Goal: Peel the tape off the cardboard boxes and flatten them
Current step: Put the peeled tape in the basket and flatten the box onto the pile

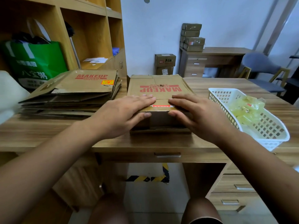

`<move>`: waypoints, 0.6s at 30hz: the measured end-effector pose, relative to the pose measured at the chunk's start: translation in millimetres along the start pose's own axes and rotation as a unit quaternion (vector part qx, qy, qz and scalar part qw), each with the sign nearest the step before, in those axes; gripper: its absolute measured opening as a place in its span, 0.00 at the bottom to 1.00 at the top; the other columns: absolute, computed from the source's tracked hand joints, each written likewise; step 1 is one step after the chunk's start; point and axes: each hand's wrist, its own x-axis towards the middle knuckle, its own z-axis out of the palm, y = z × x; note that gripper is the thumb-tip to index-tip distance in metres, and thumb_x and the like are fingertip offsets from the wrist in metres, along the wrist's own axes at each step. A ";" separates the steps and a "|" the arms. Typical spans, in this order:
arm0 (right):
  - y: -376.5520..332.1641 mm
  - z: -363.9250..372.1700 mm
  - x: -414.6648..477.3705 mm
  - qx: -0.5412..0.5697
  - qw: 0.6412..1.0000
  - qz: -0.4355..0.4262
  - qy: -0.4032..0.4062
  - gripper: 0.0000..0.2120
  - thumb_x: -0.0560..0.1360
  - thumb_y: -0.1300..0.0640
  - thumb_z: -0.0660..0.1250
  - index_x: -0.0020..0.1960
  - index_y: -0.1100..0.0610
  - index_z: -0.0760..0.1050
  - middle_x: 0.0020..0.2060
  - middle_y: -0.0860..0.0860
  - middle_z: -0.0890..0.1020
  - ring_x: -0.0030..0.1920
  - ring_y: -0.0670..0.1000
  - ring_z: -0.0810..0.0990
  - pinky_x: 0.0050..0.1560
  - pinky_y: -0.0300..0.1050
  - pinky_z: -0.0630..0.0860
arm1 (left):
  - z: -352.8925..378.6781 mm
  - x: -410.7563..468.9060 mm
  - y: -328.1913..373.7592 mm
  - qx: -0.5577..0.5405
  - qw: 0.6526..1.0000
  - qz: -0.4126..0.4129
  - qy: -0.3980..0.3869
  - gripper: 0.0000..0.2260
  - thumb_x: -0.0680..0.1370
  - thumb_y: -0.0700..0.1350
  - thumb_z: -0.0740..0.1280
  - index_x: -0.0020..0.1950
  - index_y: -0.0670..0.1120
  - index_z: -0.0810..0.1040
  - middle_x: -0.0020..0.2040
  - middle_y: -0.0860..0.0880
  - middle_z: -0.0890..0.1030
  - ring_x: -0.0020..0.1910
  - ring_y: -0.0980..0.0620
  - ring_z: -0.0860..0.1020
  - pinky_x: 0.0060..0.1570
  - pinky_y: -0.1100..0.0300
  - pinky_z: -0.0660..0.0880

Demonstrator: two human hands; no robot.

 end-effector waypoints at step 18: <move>-22.3 51.3 -62.5 -0.028 0.991 0.066 -0.111 0.29 0.82 0.43 0.51 0.80 0.53 0.62 0.76 0.50 0.68 0.78 0.49 0.61 0.81 0.51 0.53 | -15.4 18.0 -2.0 -0.180 0.975 -0.127 -0.029 0.22 0.79 0.60 0.56 0.73 0.64 0.69 0.72 0.56 0.71 0.62 0.59 0.69 0.48 0.74 0.66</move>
